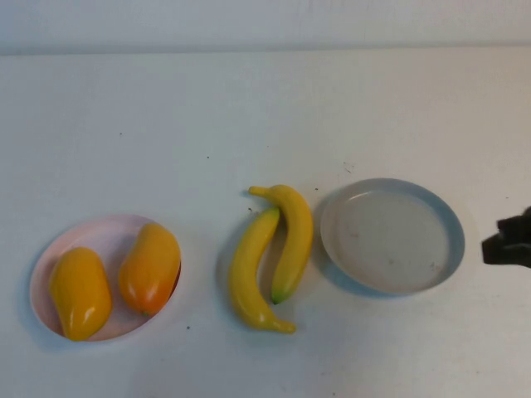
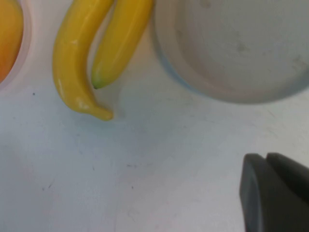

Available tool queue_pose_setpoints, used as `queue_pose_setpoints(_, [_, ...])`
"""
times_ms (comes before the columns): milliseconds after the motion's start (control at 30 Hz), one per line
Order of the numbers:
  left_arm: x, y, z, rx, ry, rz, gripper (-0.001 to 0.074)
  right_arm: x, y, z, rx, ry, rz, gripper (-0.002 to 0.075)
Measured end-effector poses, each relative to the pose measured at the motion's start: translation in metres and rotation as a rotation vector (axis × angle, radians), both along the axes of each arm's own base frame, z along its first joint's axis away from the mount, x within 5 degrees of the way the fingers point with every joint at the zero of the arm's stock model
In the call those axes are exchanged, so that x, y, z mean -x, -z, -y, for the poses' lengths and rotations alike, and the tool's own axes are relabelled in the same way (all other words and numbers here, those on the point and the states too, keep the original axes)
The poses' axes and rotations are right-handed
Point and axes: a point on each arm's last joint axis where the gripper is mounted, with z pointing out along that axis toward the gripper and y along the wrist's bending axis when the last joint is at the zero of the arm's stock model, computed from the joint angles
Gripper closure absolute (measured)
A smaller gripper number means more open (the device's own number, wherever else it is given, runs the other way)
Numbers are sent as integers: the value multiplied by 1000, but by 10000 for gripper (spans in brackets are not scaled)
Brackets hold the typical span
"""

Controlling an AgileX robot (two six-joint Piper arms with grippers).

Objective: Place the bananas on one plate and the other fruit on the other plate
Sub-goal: Put another type of fruit in the right plate

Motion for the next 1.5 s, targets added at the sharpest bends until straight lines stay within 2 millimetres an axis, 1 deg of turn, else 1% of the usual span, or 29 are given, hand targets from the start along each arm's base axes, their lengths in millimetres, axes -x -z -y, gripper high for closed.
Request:
queue_pose_setpoints(67, [0, 0, 0, 0, 0, 0, 735, -18, 0, -17, 18, -62, -3, 741])
queue_pose_setpoints(200, [0, 0, 0, 0, 0, 0, 735, -54, 4, -60, 73, -211, -7, 740])
queue_pose_setpoints(267, [0, 0, 0, 0, 0, 0, 735, -67, 6, -81, 109, -289, 0, 730])
queue_pose_setpoints(367, [0, 0, 0, -2, 1, 0, 735, -87, 13, -110, 154, -391, -3, 671])
queue_pose_setpoints(433, [0, 0, 0, -2, 1, 0, 735, -102, 19, -127, 179, -436, -8, 587])
queue_pose_setpoints(567, [0, 0, 0, -2, 1, 0, 735, -131, 32, -152, 214, -476, -2, 367])
queue_pose_setpoints(633, [0, 0, 0, -2, 1, 0, 735, -144, 38, -161, 229, -487, 8, 299])
queue_pose_setpoints(733, [0, 0, 0, -2, 1, 0, 735, -165, 52, -172, 257, -495, 16, 256])
queue_pose_setpoints(833, [0, 0, 0, -2, 1, 0, 735, -185, 68, -181, 287, -503, 20, 243])
queue_pose_setpoints(933, [0, 0, 0, -2, 1, 0, 735, -196, 81, -188, 317, -518, 18, 240])
queue_pose_setpoints(1033, [0, 0, 0, -2, 1, 0, 735, -203, 92, -193, 336, -530, 8, 239])
queue_pose_setpoints(1167, [0, 0, 0, -2, 1, 0, 735, -210, 100, -196, 355, -534, 7, 239])
queue_pose_setpoints(1300, [0, 0, 0, -2, 1, 0, 735, -212, 107, -197, 363, -538, 0, 247])
queue_pose_setpoints(1400, [0, 0, 0, -2, 1, 0, 735, -213, 113, -198, 370, -540, -8, 284])
queue_pose_setpoints(1500, [0, 0, 0, -2, 1, 0, 735, -214, 115, -198, 370, -541, -10, 349])
